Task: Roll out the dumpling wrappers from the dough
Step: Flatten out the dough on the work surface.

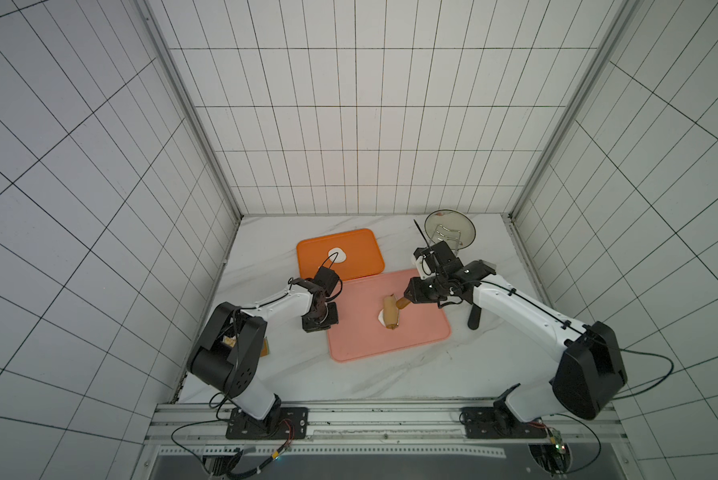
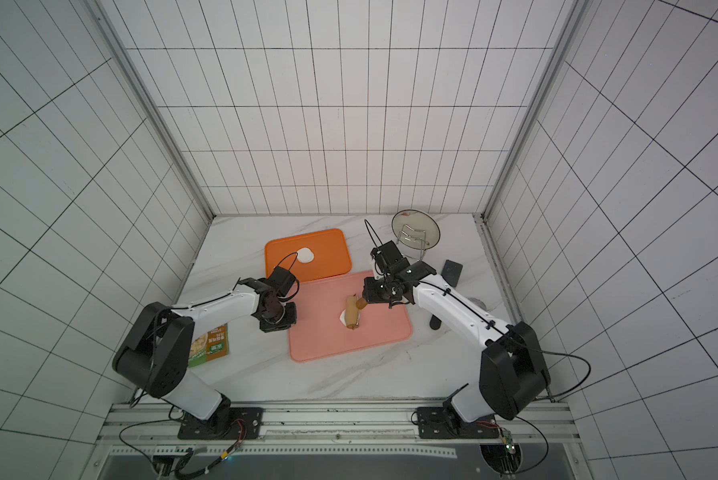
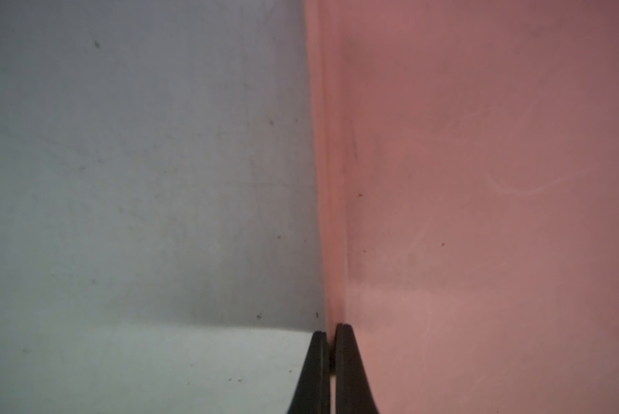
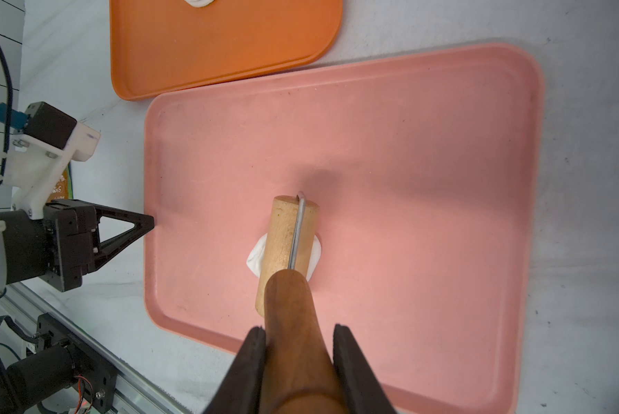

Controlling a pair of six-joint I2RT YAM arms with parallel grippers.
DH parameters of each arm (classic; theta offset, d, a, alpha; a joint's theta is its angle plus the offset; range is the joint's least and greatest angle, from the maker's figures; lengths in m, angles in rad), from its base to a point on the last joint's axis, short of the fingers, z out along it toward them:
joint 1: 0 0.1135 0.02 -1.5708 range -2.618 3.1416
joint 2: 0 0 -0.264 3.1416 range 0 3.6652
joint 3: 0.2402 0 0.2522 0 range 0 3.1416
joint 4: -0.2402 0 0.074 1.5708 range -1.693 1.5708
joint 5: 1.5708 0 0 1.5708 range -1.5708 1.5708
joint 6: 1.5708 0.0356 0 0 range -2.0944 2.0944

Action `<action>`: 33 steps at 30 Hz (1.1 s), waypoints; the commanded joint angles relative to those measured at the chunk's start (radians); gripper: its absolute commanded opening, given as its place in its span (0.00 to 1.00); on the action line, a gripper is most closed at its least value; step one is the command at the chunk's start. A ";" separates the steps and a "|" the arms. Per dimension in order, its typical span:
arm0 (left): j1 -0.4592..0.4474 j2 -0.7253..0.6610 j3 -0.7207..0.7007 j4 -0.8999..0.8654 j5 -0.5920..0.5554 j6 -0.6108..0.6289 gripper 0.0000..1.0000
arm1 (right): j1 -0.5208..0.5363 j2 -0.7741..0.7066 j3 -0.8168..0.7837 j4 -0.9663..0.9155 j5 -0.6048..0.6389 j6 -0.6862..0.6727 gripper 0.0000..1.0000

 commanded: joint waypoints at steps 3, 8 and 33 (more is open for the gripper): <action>-0.001 0.002 -0.018 0.009 -0.055 0.002 0.00 | -0.041 0.054 -0.087 -0.186 0.300 -0.048 0.00; -0.002 0.000 -0.021 0.011 -0.056 0.001 0.00 | -0.042 0.041 -0.103 -0.174 0.293 -0.043 0.00; -0.028 0.020 -0.007 0.012 -0.044 0.004 0.00 | 0.060 0.159 -0.106 0.039 0.098 0.014 0.00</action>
